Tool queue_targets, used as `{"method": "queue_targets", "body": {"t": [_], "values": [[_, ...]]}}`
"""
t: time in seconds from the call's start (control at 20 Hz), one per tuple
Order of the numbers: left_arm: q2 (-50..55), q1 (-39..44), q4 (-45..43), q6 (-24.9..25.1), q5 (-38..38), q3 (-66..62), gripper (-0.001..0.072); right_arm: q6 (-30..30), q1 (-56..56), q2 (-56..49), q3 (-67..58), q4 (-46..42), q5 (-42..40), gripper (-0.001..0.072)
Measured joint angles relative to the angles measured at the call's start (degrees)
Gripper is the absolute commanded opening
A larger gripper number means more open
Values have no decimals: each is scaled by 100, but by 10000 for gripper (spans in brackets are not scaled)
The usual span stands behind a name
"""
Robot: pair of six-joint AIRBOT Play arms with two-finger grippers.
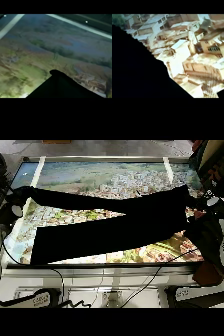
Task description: Fold the clothes and pants, and hang the long-sleeved shirts on hangers.
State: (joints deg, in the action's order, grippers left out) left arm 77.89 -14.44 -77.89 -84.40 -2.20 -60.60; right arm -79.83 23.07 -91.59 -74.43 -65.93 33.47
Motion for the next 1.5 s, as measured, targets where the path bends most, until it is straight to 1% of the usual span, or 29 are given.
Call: {"method": "queue_targets", "body": {"t": [0.2, 0.3, 0.45, 0.65, 0.7, 0.75, 0.85, 0.95, 1.05, 1.15, 1.3, 1.4, 1.5], "values": [[-81, -4, 0, 94, -76, -28, 11, 0, 0, 0, 0, -7, 4, 26], [-118, -22, -2, 116, 184, -35, 11, 0, 0, 0, 0, -11, 4, 26], [-166, -199, -26, 140, 1290, -37, 12, 0, 0, 0, 0, -35, 42, 26], [-184, -763, -529, 149, 3215, -35, 12, 0, 0, 0, 0, -181, 160, 26], [-184, -927, -713, 216, 3720, -28, 12, 0, 0, 0, 0, -208, 205, 26], [-175, -1056, -844, 400, 4151, -9, 12, 0, 0, 0, 0, -236, 254, 26], [-101, -1250, -1038, 1008, 4861, 63, 12, 0, 0, 0, 0, -282, 363, 26], [50, -1351, -1152, 1449, 5217, 114, 12, 0, 0, 0, 0, -302, 511, 26], [260, -1390, -1220, 1624, 5274, 140, 12, 0, 0, 0, 0, -321, 708, 26], [479, -1399, -1259, 1587, 5051, 155, 12, -2, 0, 0, 0, -330, 903, 26], [721, -1351, -1281, 1307, 4376, 166, 12, -2, 0, 0, 0, -326, 973, 26], [820, -1290, -1287, 1145, 3823, 168, 11, -7, 0, -24, 0, -251, 811, 26], [901, -1220, -1285, 918, 3239, 168, 11, -31, -11, -59, 0, -57, 446, 26]]}}
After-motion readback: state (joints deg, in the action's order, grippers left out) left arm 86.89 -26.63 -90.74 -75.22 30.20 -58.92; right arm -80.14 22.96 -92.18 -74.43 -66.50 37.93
